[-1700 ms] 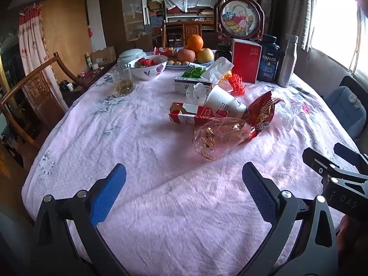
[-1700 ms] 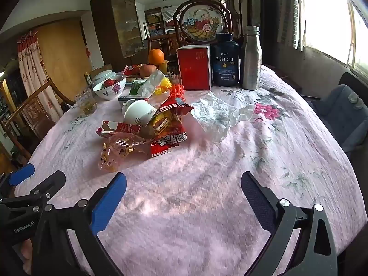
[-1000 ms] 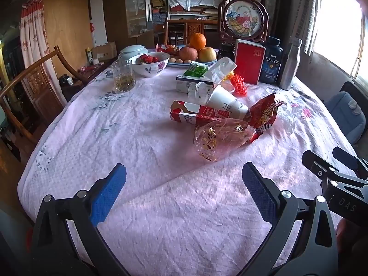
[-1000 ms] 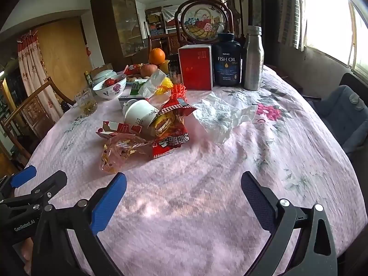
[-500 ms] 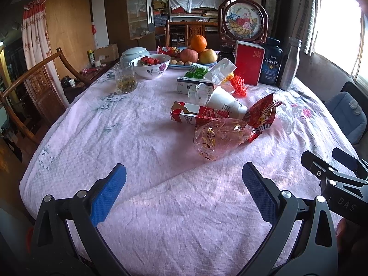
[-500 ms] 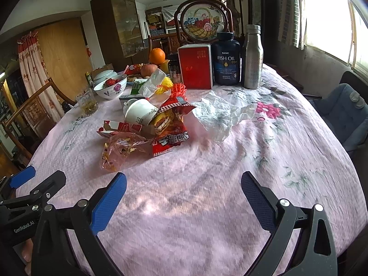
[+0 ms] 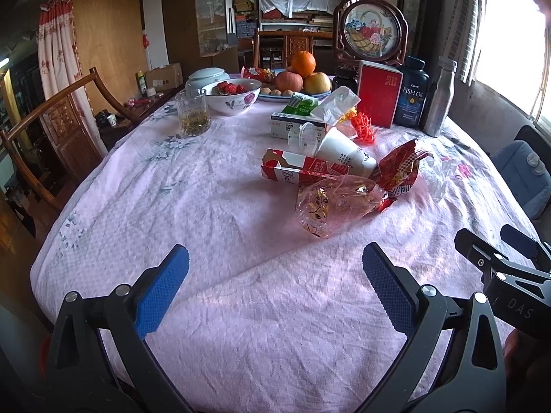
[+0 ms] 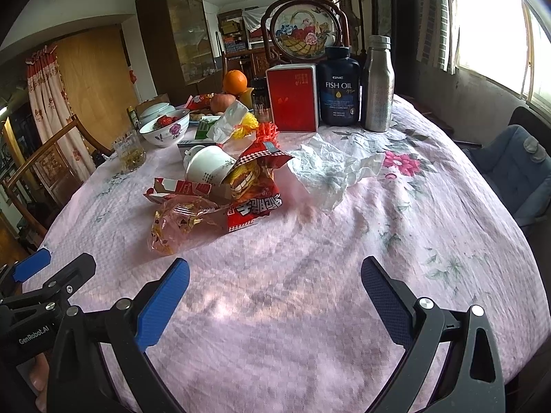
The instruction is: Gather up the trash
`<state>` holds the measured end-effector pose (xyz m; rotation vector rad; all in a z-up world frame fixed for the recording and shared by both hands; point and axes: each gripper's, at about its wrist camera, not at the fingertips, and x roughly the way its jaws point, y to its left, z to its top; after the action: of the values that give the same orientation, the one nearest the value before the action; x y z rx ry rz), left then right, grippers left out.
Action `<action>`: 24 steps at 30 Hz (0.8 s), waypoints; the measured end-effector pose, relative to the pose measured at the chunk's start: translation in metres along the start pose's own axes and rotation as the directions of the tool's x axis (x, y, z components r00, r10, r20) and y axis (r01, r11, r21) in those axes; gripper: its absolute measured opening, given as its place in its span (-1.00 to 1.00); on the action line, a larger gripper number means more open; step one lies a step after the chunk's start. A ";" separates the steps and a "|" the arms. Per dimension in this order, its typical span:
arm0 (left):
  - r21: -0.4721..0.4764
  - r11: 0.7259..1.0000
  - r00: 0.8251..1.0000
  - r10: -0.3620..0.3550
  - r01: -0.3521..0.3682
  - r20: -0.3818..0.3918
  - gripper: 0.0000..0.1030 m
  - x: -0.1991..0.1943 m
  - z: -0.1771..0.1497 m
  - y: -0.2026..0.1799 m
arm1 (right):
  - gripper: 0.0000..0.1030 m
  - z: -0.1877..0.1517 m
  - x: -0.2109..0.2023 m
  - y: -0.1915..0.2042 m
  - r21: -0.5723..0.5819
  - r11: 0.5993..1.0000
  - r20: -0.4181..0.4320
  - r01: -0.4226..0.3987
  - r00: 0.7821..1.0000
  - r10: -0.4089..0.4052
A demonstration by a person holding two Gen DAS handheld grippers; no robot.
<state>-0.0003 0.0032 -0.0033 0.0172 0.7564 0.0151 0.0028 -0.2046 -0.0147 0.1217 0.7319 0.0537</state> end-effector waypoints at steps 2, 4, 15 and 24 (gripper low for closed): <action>-0.003 1.000 1.000 0.001 -0.001 -0.003 0.88 0.001 0.000 0.000 | 0.89 0.000 0.001 0.001 0.000 1.000 -0.002 0.000 1.000 0.000; -0.007 1.000 1.000 0.000 0.000 -0.005 0.88 0.001 0.000 0.001 | 0.89 0.001 0.002 0.002 -0.001 1.000 -0.005 0.000 1.000 0.000; 0.015 1.000 1.000 -0.004 0.004 -0.004 0.88 0.002 -0.001 -0.005 | 0.89 0.002 0.002 0.000 0.000 1.000 -0.004 0.005 1.000 -0.005; 0.019 1.000 1.000 -0.005 0.005 -0.003 0.88 0.001 0.000 -0.007 | 0.89 0.003 0.002 -0.002 0.002 1.000 -0.006 0.003 1.000 -0.003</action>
<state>0.0005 -0.0036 -0.0038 0.0333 0.7591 0.0033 0.0063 -0.2064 -0.0146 0.1221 0.7386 0.0502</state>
